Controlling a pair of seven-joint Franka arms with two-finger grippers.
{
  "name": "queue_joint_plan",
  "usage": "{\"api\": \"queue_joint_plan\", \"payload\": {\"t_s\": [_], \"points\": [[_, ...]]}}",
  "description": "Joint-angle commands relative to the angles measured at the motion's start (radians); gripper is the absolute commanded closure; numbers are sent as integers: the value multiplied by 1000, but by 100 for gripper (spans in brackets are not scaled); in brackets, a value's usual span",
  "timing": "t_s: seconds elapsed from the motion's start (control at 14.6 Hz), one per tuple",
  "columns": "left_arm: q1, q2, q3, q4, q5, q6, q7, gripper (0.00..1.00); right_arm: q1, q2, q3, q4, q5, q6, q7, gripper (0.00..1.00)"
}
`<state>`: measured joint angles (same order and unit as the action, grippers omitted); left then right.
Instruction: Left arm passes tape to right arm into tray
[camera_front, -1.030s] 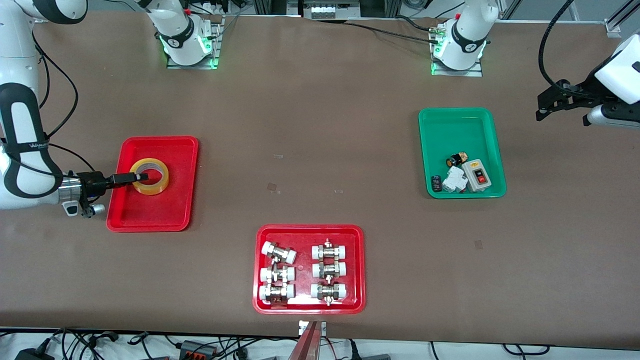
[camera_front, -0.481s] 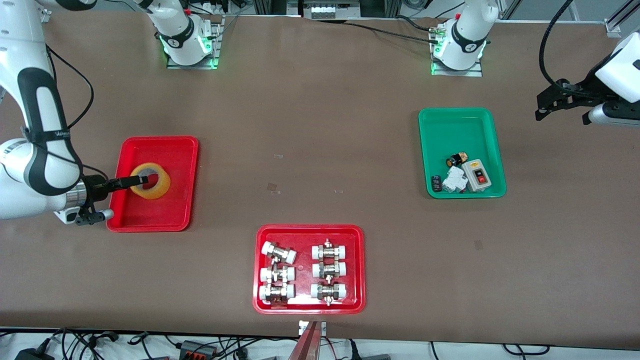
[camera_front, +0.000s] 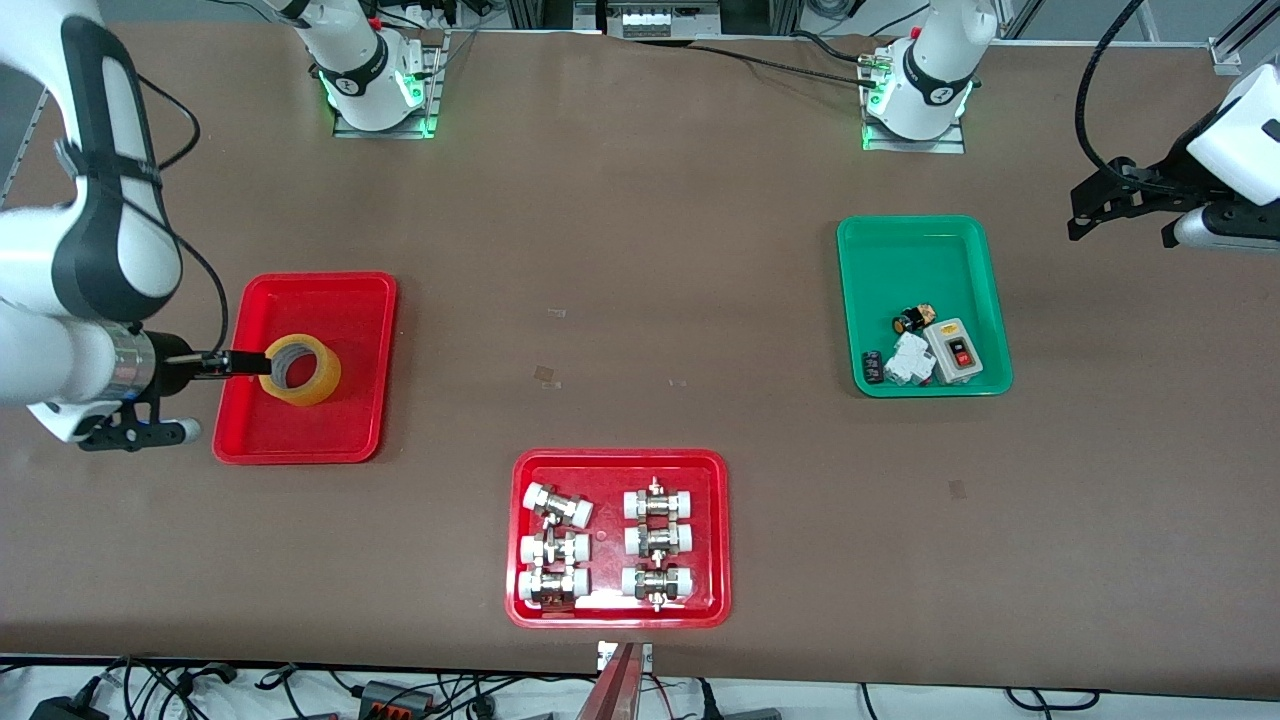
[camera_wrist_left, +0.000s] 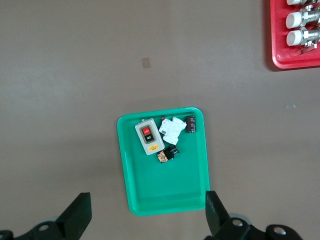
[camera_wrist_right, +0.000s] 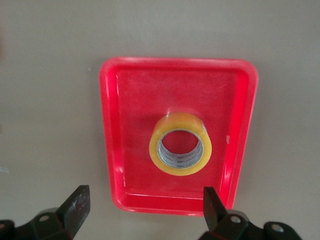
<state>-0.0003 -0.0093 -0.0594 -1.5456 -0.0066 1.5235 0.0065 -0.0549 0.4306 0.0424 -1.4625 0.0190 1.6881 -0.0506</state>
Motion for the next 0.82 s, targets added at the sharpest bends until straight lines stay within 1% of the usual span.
{"api": "queue_joint_plan", "payload": {"t_s": [0.0,0.21,0.27,0.48,0.55,0.62,0.69,0.76], "points": [[5,-3,3,7,0,-17,-5,0,0,-97,2,14,-14,-19,28,0],[5,-3,6,7,2,-19,4,0,-6,-110,-6,144,-13,-154,44,0],[6,-3,7,7,2,-19,4,0,-5,-112,-9,162,-19,-166,49,0],[28,-3,7,5,2,-46,6,0,0,-124,-16,183,-33,-150,49,0],[29,-3,7,5,2,-49,3,0,10,-134,-44,180,-33,-122,49,0],[29,-3,7,5,4,-51,3,0,47,-142,-73,163,-33,-84,38,0],[29,-1,7,7,10,-51,4,0,73,-151,-114,145,-28,-62,37,0],[29,2,7,7,11,-51,4,0,90,-159,-127,137,-30,-51,35,0]]}}
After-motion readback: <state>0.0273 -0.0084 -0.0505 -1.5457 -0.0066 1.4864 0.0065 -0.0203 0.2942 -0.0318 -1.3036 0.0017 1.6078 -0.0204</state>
